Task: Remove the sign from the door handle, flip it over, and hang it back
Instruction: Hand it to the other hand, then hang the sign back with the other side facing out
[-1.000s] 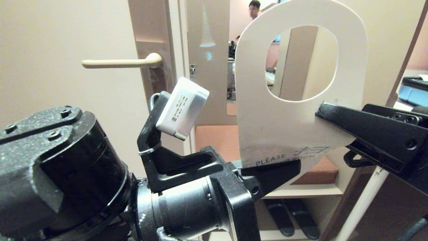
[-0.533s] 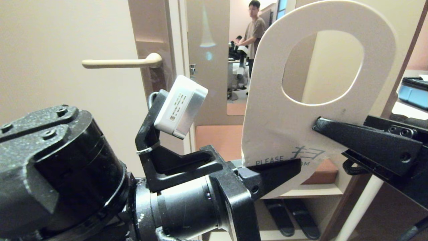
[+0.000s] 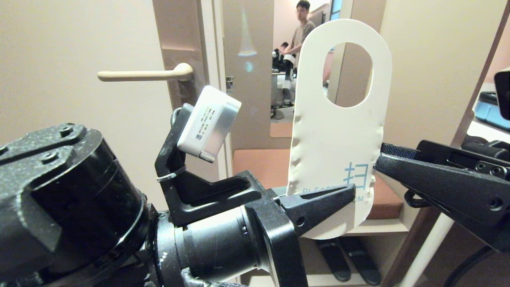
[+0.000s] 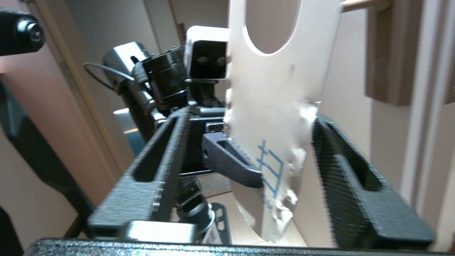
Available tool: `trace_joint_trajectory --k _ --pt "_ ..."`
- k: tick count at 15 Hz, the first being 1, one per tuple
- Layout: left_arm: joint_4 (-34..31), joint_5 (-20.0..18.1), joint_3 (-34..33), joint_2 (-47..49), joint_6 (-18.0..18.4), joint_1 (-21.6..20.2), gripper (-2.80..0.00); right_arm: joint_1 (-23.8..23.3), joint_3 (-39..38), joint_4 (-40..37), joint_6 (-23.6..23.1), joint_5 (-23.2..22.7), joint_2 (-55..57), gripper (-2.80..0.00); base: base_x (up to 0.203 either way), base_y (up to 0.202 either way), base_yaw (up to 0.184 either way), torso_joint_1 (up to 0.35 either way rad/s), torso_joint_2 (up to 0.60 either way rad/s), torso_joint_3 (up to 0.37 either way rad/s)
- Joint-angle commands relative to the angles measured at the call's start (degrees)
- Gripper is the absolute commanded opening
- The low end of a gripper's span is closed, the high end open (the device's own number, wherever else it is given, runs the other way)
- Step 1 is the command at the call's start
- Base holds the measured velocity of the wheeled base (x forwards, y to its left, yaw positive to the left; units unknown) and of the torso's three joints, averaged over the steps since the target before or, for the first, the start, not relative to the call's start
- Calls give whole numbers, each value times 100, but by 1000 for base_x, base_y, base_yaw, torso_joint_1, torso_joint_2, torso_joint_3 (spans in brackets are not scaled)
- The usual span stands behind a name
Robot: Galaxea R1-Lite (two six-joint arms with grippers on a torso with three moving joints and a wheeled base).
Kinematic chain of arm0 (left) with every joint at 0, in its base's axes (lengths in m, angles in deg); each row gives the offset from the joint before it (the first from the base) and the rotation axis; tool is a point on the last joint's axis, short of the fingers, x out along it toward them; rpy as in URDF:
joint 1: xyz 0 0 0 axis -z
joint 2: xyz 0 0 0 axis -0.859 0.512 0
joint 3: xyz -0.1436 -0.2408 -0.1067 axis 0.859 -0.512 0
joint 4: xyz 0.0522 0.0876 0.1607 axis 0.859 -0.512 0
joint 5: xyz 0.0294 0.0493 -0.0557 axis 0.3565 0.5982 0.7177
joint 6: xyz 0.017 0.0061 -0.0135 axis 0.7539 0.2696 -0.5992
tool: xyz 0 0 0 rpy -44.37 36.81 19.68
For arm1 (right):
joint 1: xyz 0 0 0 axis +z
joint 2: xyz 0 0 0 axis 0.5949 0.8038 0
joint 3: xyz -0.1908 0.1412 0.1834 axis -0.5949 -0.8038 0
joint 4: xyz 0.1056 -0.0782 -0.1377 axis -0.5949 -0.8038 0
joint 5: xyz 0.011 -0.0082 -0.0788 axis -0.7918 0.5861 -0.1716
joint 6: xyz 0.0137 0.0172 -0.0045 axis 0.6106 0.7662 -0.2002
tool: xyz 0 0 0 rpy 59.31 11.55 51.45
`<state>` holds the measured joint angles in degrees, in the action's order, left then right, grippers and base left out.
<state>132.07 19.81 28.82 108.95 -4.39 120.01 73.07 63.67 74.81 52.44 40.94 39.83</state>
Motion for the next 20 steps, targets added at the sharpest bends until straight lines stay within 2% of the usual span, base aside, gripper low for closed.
trace_joint_trajectory --k 1,7,12,13,17,20 --pt "18 -10 -23 -22 -19 1 -280 -97 -4 56 16 -11 -9 0 0 0 0 0 0 0" --pt "18 15 -254 -204 -22 -56 -280 -471 -162 56 16 1 -291 0 0 0 0 0 0 0" --pt "16 6 -426 -413 -13 -285 -280 -492 -481 48 -93 92 -811 0 0 0 0 0 0 0" --pt "15 2 -426 -442 -13 -393 -280 -492 -591 47 -148 137 -902 -280 0 0 0 0 0 0" --pt "9 1 -488 -559 -13 -509 -280 -494 -845 47 -256 165 -1143 -280 0 0 0 0 0 0" --pt "9 1 -582 -658 -5 -666 -280 -501 -925 41 -507 174 -1176 -280 0 0 0 0 0 0"
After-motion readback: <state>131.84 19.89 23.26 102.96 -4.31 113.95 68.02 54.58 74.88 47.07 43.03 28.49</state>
